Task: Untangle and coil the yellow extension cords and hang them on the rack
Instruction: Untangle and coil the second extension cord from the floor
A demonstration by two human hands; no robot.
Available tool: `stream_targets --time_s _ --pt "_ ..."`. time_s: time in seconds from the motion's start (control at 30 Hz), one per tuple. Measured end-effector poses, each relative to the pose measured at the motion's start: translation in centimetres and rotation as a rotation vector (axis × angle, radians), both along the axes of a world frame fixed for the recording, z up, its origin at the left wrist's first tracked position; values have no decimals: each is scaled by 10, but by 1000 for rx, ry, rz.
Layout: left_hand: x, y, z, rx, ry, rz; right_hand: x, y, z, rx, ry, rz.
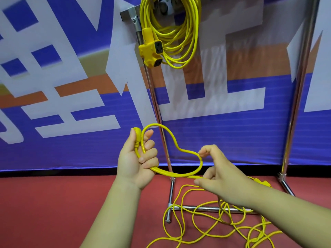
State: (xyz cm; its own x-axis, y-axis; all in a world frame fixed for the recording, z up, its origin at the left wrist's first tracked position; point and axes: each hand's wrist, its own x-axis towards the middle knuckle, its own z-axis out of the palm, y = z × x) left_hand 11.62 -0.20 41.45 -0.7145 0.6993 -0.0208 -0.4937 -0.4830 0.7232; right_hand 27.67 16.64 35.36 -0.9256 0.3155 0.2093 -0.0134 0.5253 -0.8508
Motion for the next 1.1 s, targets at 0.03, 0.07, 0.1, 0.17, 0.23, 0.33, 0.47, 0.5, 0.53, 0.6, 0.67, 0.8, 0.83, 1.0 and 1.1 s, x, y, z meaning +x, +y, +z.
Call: stream_targets --time_s 0.03,0.07,0.1,0.17,0.23,0.33,0.47,0.5,0.53,0.6,0.67,0.8,0.83,1.0,1.1 --pt "-2 -1 -2 -13 3 0 0 0 -1 -12 -11 3" --pt "-3 -1 -3 -28 12 0 -1 1 -4 -23 -22 8" --pt "-4 -1 -5 -46 23 -3 -1 2 -6 -44 -32 19" --pt "-4 -1 -8 -82 50 -47 -1 5 -9 -119 -65 47" --pt "-2 -2 -10 -141 104 -146 -1 9 -9 -132 -85 44" --pt "7 0 -14 -306 246 -318 -3 19 -2 -126 3 -48" --pt "22 11 -22 -500 426 -457 -3 26 17 -159 133 -54" --pt "24 14 -24 -534 463 -480 -2 26 21 -136 145 -41" --pt "27 17 -26 -566 494 -504 -1 26 23 -104 151 -28" --pt "31 22 -30 -627 545 -548 0 24 26 -48 148 -3" --pt "34 26 -33 -664 578 -575 0 24 27 -1 128 12" --pt "36 32 -34 -672 581 -570 0 31 24 93 96 17" --pt "37 33 -34 -668 571 -566 0 33 24 71 95 21" --pt "42 39 -37 -618 548 -567 0 34 28 114 117 81" --pt "42 41 -39 -577 551 -536 1 35 30 132 91 119"
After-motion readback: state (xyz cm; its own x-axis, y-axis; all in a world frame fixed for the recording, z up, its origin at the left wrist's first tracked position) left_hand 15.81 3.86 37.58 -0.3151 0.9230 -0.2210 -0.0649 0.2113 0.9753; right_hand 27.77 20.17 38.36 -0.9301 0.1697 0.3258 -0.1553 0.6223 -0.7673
